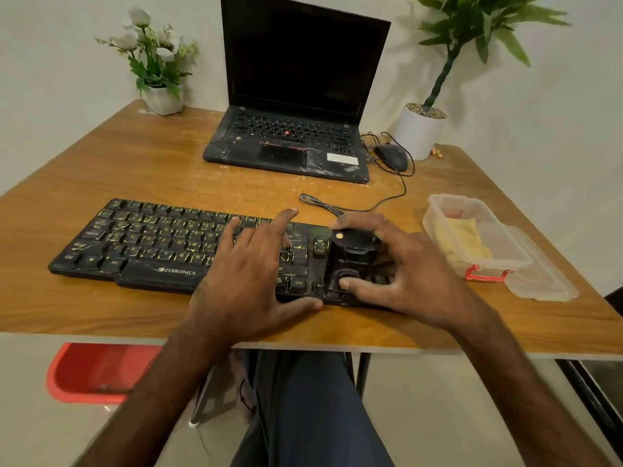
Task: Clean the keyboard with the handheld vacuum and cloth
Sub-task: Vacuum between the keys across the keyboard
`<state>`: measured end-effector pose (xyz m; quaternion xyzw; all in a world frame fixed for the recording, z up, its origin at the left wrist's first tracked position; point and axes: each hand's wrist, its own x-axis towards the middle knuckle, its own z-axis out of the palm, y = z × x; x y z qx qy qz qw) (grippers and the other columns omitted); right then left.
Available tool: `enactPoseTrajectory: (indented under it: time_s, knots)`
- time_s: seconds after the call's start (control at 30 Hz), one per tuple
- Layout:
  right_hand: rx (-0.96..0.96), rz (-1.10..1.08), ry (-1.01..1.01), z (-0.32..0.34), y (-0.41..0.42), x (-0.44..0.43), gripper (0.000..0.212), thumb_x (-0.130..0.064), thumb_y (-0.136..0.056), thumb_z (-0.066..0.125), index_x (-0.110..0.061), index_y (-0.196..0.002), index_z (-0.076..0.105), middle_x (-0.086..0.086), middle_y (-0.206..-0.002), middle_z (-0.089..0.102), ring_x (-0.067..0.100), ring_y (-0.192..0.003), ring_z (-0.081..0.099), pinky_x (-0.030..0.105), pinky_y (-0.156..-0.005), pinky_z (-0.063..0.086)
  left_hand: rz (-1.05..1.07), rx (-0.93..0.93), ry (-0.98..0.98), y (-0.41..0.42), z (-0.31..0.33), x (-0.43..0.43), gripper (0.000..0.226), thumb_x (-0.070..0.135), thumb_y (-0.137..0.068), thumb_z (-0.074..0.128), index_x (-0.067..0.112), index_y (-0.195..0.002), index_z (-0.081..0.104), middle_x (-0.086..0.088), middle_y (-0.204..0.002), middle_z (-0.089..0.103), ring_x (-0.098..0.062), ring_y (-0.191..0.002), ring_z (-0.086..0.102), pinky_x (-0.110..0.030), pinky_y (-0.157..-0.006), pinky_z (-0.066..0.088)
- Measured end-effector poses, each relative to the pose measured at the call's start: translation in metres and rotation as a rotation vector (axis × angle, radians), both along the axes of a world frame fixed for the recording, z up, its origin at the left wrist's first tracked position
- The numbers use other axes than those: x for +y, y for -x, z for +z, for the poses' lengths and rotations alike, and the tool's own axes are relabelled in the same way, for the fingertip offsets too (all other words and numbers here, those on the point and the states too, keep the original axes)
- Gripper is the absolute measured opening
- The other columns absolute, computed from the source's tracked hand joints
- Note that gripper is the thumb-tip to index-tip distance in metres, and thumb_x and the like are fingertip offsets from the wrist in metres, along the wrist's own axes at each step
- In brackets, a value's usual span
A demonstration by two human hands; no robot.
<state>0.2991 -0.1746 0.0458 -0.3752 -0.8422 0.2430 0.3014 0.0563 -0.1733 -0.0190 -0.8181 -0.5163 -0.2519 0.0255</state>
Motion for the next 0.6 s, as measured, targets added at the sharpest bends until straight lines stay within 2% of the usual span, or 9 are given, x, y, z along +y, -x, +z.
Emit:
enactPoseTrajectory:
  time_s: [0.13, 0.27, 0.37, 0.47, 0.53, 0.6]
  knots:
    - [0.017, -0.083, 0.013, 0.003, -0.014, 0.008, 0.070, -0.020, -0.079, 0.081, -0.041, -0.135, 0.045, -0.015, -0.116, 0.061, 0.009, -0.097, 0.070, 0.020, -0.068, 0.059, -0.003, 0.010, -0.001, 0.001, 0.000, 0.000, 0.117, 0.091, -0.071, 0.042, 0.018, -0.156, 0.009, -0.003, -0.125, 0.059, -0.025, -0.117, 0.058, -0.061, -0.118, 0.025]
    - [0.027, -0.001, 0.062, 0.003, -0.010, 0.004, 0.070, -0.016, -0.079, 0.082, -0.034, -0.137, 0.047, -0.015, -0.120, 0.061, 0.009, -0.099, 0.069, 0.023, -0.071, 0.060, 0.003, 0.027, 0.007, 0.001, 0.000, 0.001, 0.117, 0.092, -0.072, 0.040, 0.019, -0.156, 0.006, -0.002, -0.125, 0.059, -0.024, -0.118, 0.057, -0.060, -0.119, 0.024]
    - [0.053, -0.116, 0.018, 0.006, -0.015, 0.027, 0.070, -0.013, -0.079, 0.082, -0.032, -0.137, 0.047, -0.010, -0.118, 0.063, 0.010, -0.096, 0.070, 0.025, -0.070, 0.061, -0.005, 0.047, -0.014, 0.002, 0.000, 0.002, 0.116, 0.095, -0.074, 0.033, 0.017, -0.156, 0.009, -0.003, -0.124, 0.059, -0.025, -0.117, 0.057, -0.059, -0.119, 0.025]
    - [0.150, -0.084, 0.089, 0.004, -0.015, 0.041, 0.071, -0.010, -0.077, 0.083, -0.030, -0.135, 0.049, -0.012, -0.121, 0.060, 0.010, -0.101, 0.069, 0.026, -0.075, 0.060, -0.006, 0.038, -0.015, 0.001, 0.000, 0.002, 0.116, 0.096, -0.075, 0.031, 0.015, -0.156, 0.012, -0.003, -0.121, 0.059, -0.024, -0.114, 0.057, -0.059, -0.118, 0.027]
    - [0.112, -0.076, 0.085, 0.003, -0.013, 0.045, 0.072, -0.011, -0.077, 0.083, -0.034, -0.135, 0.048, -0.016, -0.125, 0.058, 0.007, -0.102, 0.068, 0.024, -0.076, 0.059, -0.005, 0.034, -0.015, 0.000, 0.000, 0.002, 0.115, 0.096, -0.075, 0.030, 0.016, -0.156, 0.012, -0.003, -0.121, 0.060, -0.025, -0.114, 0.058, -0.059, -0.117, 0.027]
    - [0.015, -0.149, -0.026, 0.005, -0.011, 0.053, 0.072, -0.015, -0.079, 0.082, -0.036, -0.137, 0.047, -0.006, -0.124, 0.062, 0.006, -0.098, 0.069, 0.023, -0.076, 0.060, -0.001, 0.032, -0.011, 0.001, -0.001, 0.002, 0.115, 0.096, -0.075, 0.029, 0.016, -0.156, 0.012, -0.003, -0.121, 0.060, -0.025, -0.115, 0.057, -0.060, -0.117, 0.028]
